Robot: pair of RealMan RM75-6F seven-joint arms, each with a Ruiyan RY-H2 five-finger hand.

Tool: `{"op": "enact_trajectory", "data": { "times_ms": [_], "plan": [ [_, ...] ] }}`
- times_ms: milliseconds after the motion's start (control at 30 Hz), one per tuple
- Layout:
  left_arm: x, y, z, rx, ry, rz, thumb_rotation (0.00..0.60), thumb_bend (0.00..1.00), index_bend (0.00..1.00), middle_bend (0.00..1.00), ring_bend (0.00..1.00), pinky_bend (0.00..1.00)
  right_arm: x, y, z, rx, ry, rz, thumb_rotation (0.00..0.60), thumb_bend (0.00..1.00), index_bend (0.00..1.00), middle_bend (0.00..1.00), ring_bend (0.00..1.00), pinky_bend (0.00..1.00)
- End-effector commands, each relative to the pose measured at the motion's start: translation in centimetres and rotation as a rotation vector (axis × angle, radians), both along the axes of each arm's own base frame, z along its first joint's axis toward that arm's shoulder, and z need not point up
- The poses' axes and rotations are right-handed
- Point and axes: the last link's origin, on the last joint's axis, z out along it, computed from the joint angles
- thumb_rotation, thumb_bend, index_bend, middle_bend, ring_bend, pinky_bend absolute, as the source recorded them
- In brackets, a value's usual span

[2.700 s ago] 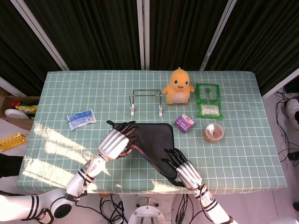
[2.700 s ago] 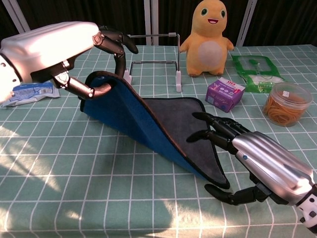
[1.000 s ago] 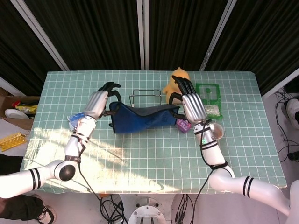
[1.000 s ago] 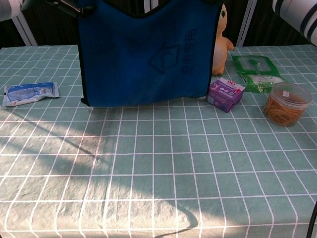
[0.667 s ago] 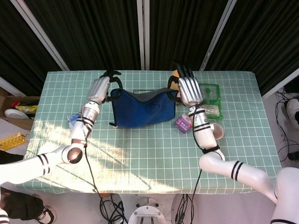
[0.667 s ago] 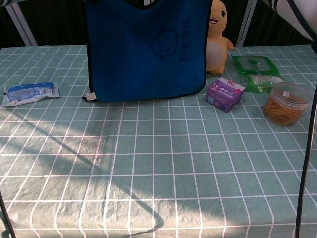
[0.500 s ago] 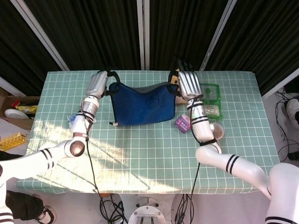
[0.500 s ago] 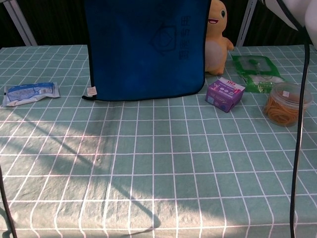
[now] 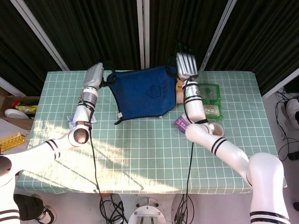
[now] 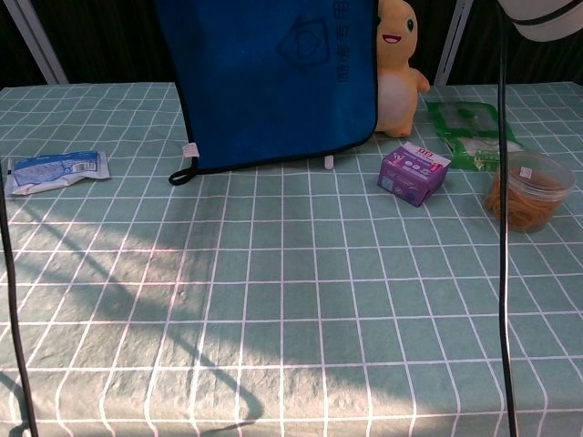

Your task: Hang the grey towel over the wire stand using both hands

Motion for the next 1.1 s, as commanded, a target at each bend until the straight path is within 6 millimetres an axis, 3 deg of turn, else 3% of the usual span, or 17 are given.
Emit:
{"op": "enact_trajectory", "data": {
  "times_ms": [33, 100, 133, 400, 767, 967, 1100],
  "plan": [
    [-0.1, 0.6, -0.4, -0.079, 0.034, 0.031, 0.6, 0.47, 0.19, 0.13, 0.11, 0.19, 0.9, -1.1, -1.9, 0.083, 0.027, -0.039, 0.6, 0.42, 0.43, 0.0, 0.0, 0.0],
    [-0.2, 1.1, -0.2, -0.083, 0.034, 0.056, 0.6, 0.43, 0.0, 0.08, 0.12, 0.18, 1.2, -1.4, -2.3, 0.122, -0.008, -0.069, 0.6, 0.32, 0.06, 0.0, 0.0, 0.0],
    [-0.2, 1.3, -0.1, -0.074, 0.04, 0.061, 0.6, 0.41, 0.0, 0.08, 0.12, 0.18, 1.4, -1.5, -2.4, 0.136, -0.022, -0.075, 0.6, 0.27, 0.0, 0.0, 0.0, 0.0],
    [-0.5, 1.6, 0.5, -0.025, 0.054, 0.071, 0.588, 0.31, 0.0, 0.06, 0.13, 0.17, 1.3, -1.8, -1.9, 0.181, -0.028, -0.068, 0.6, 0.06, 0.0, 0.0, 0.0, 0.0],
    [-0.5, 1.8, 1.9, 0.058, 0.083, 0.057, 0.588, 0.31, 0.0, 0.02, 0.1, 0.17, 0.4, -0.2, 1.8, 0.116, -0.075, -0.016, 0.6, 0.06, 0.0, 0.0, 0.0, 0.0],
    [0.2, 0.7, 2.7, 0.064, 0.114, -0.003, 0.589, 0.27, 0.0, 0.02, 0.08, 0.16, -1.1, 3.0, 5.8, 0.064, -0.069, 0.071, 0.6, 0.06, 0.0, 0.0, 0.0, 0.0],
    [0.4, -2.7, 3.9, 0.082, 0.143, -0.164, 0.453, 0.25, 0.0, 0.01, 0.06, 0.16, -4.9, 7.6, 8.6, 0.003, -0.014, 0.142, 0.6, 0.07, 0.0, 0.0, 0.0, 0.0]
  ]
}}
